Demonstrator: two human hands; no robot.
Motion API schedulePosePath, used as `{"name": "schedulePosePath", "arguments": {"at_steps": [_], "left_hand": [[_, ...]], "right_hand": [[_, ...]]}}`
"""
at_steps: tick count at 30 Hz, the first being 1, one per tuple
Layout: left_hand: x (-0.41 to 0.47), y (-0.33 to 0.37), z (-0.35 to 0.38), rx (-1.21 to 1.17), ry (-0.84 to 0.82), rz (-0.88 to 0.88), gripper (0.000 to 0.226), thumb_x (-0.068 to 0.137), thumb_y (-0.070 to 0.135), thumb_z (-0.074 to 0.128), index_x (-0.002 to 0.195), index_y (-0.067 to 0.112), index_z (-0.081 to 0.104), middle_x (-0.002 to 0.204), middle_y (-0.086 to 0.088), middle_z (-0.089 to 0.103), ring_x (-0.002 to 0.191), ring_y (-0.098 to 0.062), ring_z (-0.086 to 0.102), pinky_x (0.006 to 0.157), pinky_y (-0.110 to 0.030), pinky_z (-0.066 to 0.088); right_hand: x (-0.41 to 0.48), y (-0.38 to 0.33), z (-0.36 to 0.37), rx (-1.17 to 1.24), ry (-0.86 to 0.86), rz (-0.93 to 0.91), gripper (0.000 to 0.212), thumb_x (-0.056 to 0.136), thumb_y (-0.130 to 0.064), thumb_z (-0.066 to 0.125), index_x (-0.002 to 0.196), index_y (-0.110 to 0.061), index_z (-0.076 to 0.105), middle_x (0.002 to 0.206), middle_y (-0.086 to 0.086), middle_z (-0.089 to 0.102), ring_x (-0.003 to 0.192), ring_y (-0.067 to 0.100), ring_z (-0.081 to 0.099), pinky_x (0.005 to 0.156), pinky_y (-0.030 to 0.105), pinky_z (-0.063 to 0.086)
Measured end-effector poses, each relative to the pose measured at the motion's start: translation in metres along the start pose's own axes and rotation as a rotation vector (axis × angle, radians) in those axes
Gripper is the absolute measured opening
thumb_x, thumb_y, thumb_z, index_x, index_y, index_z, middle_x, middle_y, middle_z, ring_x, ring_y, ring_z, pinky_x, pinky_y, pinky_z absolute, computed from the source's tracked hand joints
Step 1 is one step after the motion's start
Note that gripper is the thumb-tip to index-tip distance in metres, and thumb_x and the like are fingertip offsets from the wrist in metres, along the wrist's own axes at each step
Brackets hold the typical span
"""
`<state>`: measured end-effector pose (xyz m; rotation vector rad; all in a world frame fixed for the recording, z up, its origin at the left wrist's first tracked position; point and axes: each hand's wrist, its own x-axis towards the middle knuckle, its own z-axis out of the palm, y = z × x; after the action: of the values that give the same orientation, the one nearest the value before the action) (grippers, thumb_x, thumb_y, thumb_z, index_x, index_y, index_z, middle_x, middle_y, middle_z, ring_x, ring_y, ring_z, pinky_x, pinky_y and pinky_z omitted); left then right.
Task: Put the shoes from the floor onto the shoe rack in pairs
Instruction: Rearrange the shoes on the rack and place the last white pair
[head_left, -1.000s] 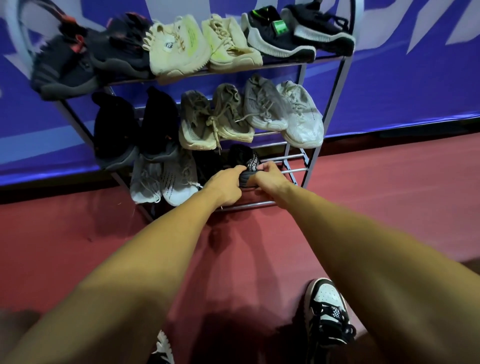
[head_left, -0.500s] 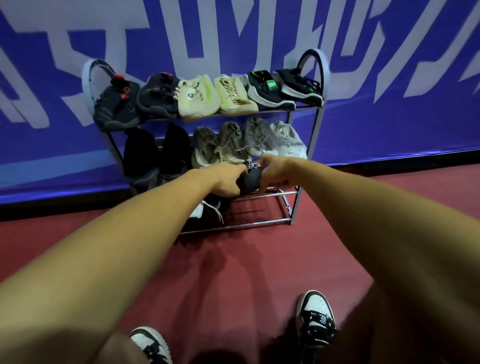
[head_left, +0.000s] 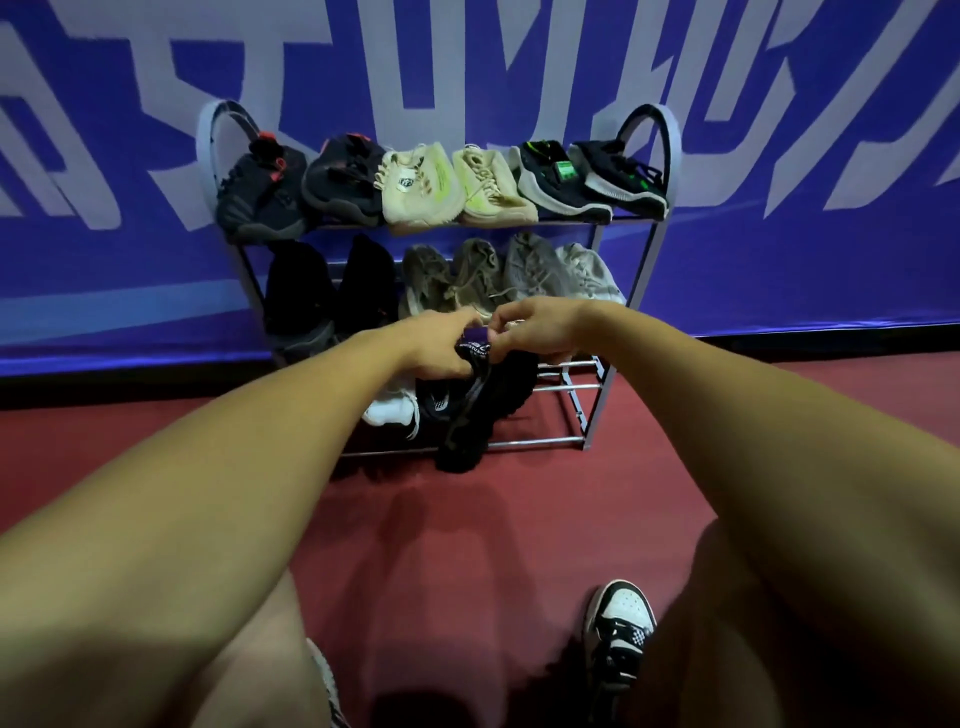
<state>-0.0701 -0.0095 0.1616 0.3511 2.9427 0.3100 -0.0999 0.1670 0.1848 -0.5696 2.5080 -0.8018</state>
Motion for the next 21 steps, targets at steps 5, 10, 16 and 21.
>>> {"name": "schedulePosePath", "arguments": {"at_steps": [5, 10, 16, 21], "left_hand": [[0.004, 0.004, 0.005, 0.062, -0.007, 0.059, 0.031, 0.089, 0.030, 0.059, 0.116, 0.015, 0.059, 0.113, -0.012, 0.066, 0.105, -0.031, 0.061, 0.076, -0.028, 0.041], [0.011, 0.006, 0.004, 0.055, 0.024, 0.030, 0.016, 0.092, 0.026, 0.054, 0.092, 0.012, 0.060, 0.095, -0.009, 0.065, 0.094, -0.028, 0.061, 0.073, -0.032, 0.046], [0.015, 0.001, 0.006, -0.196, -0.071, -0.068, 0.024, 0.098, 0.023, 0.052, 0.084, 0.012, 0.067, 0.075, -0.001, 0.075, 0.061, -0.009, 0.064, 0.058, -0.022, 0.044], [0.012, -0.008, 0.004, -0.373, -0.113, -0.068, 0.024, 0.099, 0.023, 0.051, 0.084, 0.010, 0.063, 0.076, -0.004, 0.075, 0.063, -0.012, 0.065, 0.070, -0.026, 0.049]], "right_hand": [[0.004, -0.008, -0.006, -0.188, 0.055, -0.064, 0.012, 0.079, -0.032, 0.070, 0.090, -0.035, 0.065, 0.097, -0.001, 0.062, 0.086, 0.018, 0.059, 0.076, 0.032, 0.053], [0.000, -0.003, -0.014, -0.310, 0.127, -0.063, 0.057, 0.078, -0.036, 0.073, 0.131, -0.028, 0.051, 0.117, -0.004, 0.050, 0.101, 0.017, 0.049, 0.079, 0.028, 0.037], [0.011, 0.019, -0.008, -0.232, 0.149, 0.077, 0.052, 0.081, -0.047, 0.074, 0.120, -0.015, 0.061, 0.116, 0.004, 0.063, 0.099, 0.022, 0.061, 0.074, 0.028, 0.047], [0.020, 0.035, 0.004, 0.095, -0.003, 0.155, 0.043, 0.080, -0.033, 0.080, 0.112, -0.012, 0.062, 0.103, 0.009, 0.071, 0.085, 0.023, 0.069, 0.083, 0.036, 0.057]]}}
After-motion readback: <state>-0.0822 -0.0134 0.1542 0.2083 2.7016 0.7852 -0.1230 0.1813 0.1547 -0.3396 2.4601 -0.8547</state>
